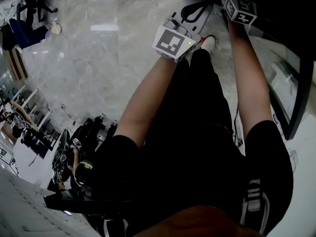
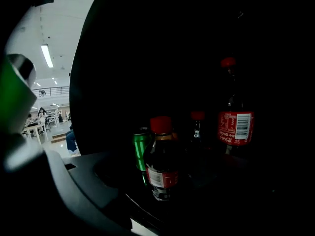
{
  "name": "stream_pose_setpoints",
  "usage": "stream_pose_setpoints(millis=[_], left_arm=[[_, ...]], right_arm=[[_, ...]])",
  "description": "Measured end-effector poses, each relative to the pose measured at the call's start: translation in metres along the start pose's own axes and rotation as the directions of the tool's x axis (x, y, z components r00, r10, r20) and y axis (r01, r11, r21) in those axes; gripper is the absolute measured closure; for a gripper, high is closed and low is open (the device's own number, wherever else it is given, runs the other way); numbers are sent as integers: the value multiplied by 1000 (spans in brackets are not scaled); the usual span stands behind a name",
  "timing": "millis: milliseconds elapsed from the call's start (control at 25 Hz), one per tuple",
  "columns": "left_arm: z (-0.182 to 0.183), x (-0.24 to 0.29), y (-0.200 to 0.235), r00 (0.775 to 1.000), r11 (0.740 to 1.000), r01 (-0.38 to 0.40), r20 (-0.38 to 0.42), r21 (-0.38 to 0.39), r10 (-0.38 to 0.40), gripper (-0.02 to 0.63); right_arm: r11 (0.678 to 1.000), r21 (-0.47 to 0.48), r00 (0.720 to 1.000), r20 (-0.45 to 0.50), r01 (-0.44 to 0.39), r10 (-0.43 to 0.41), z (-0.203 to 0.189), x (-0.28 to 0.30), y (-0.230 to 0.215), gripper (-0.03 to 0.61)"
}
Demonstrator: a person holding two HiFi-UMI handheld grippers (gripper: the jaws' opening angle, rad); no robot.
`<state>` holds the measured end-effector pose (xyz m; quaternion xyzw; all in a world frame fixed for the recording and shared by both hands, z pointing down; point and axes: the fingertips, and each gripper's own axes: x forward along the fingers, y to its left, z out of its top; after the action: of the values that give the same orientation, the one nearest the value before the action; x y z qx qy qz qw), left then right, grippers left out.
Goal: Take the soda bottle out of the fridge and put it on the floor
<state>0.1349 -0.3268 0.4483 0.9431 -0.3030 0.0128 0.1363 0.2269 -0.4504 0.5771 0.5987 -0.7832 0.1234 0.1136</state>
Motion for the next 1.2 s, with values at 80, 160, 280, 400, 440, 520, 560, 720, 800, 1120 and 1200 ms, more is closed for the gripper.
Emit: stream_pose_setpoints(millis=[80,160,280,400,440,520,560,720,800,1120,1200], left_arm=[[-3,-2,-2,1000,1000,-2,-1,-6,2,609],[-6,-4,-2,1000,1000,-5,-2,-10,5,609],[-9,-9,-1,1000,1000,-15,-6,-17,15,609],[-6,-15,3,1000,1000,-26,-3,-17,26,609],[-4,-17,4,1000,999,-28,-1,-16,28,609],[2,-23,4,1000,1000,-27,5,-12,27,609],[5,-26,2,1000,1000,-25,9,-8,25,609],[16,-43,-6,1000,1000,-14,18,2,14,609],[23,-56,-12,1000,1000,-7,23,2,7,609],[38,-124,-41,1000,1000,17,-1,14,-17,609],[40,-139,-49,1000,1000,24,-18,19,-23,609]], right_arm=[[1000,9,1000,11,14,-14,-6,9,-3,268],[1000,-5,999,24,28,-27,-8,16,-5,270],[999,-10,999,29,31,-30,-7,19,-9,273],[1000,-24,1000,13,14,-14,-6,15,-7,275],[1000,-30,1000,10,3,-2,-5,11,-4,275],[999,-38,1000,10,-20,20,-1,0,4,275],[999,-41,1000,12,-28,29,3,-7,10,275],[997,-43,998,30,-56,57,21,-46,36,275],[996,-47,997,35,-73,74,30,-70,53,275],[986,-67,985,60,-155,159,71,-178,127,275],[981,-75,980,70,-179,184,83,-203,145,275]])
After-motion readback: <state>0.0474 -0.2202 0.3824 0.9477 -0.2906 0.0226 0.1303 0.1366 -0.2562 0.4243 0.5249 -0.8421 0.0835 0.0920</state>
